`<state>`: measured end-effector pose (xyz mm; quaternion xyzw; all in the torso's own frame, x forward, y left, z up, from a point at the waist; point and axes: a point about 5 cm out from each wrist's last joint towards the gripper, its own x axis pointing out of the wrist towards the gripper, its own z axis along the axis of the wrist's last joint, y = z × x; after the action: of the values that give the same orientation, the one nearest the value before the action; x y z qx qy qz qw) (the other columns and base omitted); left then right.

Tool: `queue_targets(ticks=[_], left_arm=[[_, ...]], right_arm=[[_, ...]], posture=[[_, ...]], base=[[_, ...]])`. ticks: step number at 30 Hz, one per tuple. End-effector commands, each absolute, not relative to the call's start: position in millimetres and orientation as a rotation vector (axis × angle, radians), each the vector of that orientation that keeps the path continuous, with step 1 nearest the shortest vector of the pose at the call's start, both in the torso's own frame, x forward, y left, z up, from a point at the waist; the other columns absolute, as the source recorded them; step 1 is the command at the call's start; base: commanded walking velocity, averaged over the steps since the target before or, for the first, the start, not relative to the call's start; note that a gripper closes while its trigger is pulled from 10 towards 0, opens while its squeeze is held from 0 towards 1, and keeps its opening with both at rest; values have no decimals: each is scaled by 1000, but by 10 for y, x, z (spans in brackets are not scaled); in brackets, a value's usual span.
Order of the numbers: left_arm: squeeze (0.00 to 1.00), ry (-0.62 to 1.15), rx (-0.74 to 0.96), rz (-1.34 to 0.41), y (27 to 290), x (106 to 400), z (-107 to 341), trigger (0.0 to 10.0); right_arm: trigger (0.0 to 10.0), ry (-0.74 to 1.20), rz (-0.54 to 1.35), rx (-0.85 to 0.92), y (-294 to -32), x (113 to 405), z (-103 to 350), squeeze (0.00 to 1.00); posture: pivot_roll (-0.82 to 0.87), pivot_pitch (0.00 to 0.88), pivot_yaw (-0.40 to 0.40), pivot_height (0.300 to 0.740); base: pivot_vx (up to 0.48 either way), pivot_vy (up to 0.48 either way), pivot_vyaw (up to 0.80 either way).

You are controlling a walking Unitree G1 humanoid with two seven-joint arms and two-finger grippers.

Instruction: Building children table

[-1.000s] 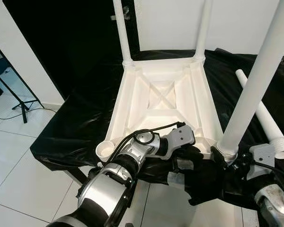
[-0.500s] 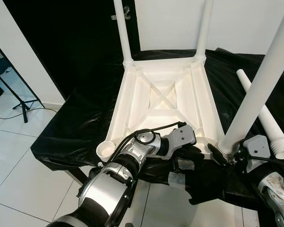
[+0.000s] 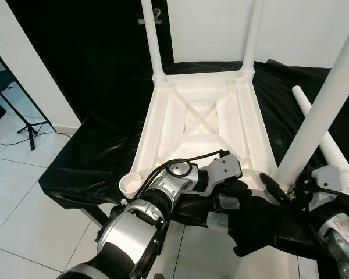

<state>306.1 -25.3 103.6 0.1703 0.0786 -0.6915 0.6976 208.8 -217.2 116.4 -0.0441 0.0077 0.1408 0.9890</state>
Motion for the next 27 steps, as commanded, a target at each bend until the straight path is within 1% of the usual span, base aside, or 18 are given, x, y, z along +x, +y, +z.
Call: queue_targets(ticks=[1, 2, 4, 6, 8, 9, 12, 15, 16, 19, 20, 21, 24, 26, 27], left_arm=[[0, 275, 363, -1357, -147, 3067, 792, 10000], [0, 275, 363, -1357, -147, 3067, 792, 10000], [0, 278, 363, -1357, -134, 3064, 781, 10000], [0, 278, 363, -1357, -134, 3064, 781, 10000], [0, 281, 368, -1357, -121, 3064, 773, 10000], [0, 281, 368, -1357, -121, 3064, 773, 10000], [0, 281, 370, -1355, -112, 3068, 773, 10000], [0, 282, 371, -1354, -111, 3069, 773, 10000], [0, 283, 372, -1355, -111, 3065, 768, 10000], [0, 283, 372, -1355, -111, 3065, 768, 10000], [0, 283, 373, -1357, -112, 3062, 764, 10000], [0, 284, 373, -1358, -114, 3059, 762, 10000], [0, 284, 373, -1359, -115, 3057, 761, 10000], [0, 283, 373, -1360, -118, 3057, 763, 10000], [0, 284, 373, -1362, -122, 3054, 762, 10000]], right_arm=[[0, 64, 222, 26, -2036, 1999, 1005, 0], [0, 64, 222, 26, -2036, 1999, 1005, 0], [0, -20, 48, 37, -2007, 1992, 1091, 0], [0, -20, 48, 37, -2007, 1992, 1091, 0], [0, -75, -80, -6, -2025, 1978, 1155, 0], [0, -75, -80, -6, -2025, 1978, 1155, 0], [0, -88, -158, -42, -2071, 1953, 1168, 0], [0, -87, -156, -39, -2067, 1952, 1167, 0], [5490, -79, -141, -39, -2052, 1959, 1161, 0], [5490, -79, -141, -39, -2052, 1959, 1161, 0], [10000, -73, -128, -39, -2040, 1966, 1156, 400], [10000, -72, -108, -34, -2020, 1975, 1158, 1000], [10000, -75, -61, -33, -1993, 1992, 1166, 1000], [10000, -81, 47, -47, -1931, 2023, 1182, 1000], [10000, -102, 119, -86, -1915, 2049, 1216, 0]], posture=[[6, 0, 75, 740], [6, 0, 75, 740], [11, 0, 77, 740], [11, 0, 77, 740], [19, 0, 76, 740], [19, 0, 76, 740], [19, 0, 75, 740], [19, 0, 75, 740], [15, 0, 79, 740], [15, 0, 79, 740], [15, 0, 79, 740], [11, 0, 79, 740], [8, 0, 82, 740], [4, 0, 84, 740], [-1, 0, 88, 740]], base=[[0, 0, 0], [0, 0, 0], [0, 0, 0], [0, 0, 0], [0, 0, 0], [0, 0, 0], [0, 0, 0], [0, 0, 0], [0, 0, 0], [0, 0, 0], [0, 0, 0], [0, 0, 0], [0, 0, 0], [0, 0, 0], [0, 0, 0]])
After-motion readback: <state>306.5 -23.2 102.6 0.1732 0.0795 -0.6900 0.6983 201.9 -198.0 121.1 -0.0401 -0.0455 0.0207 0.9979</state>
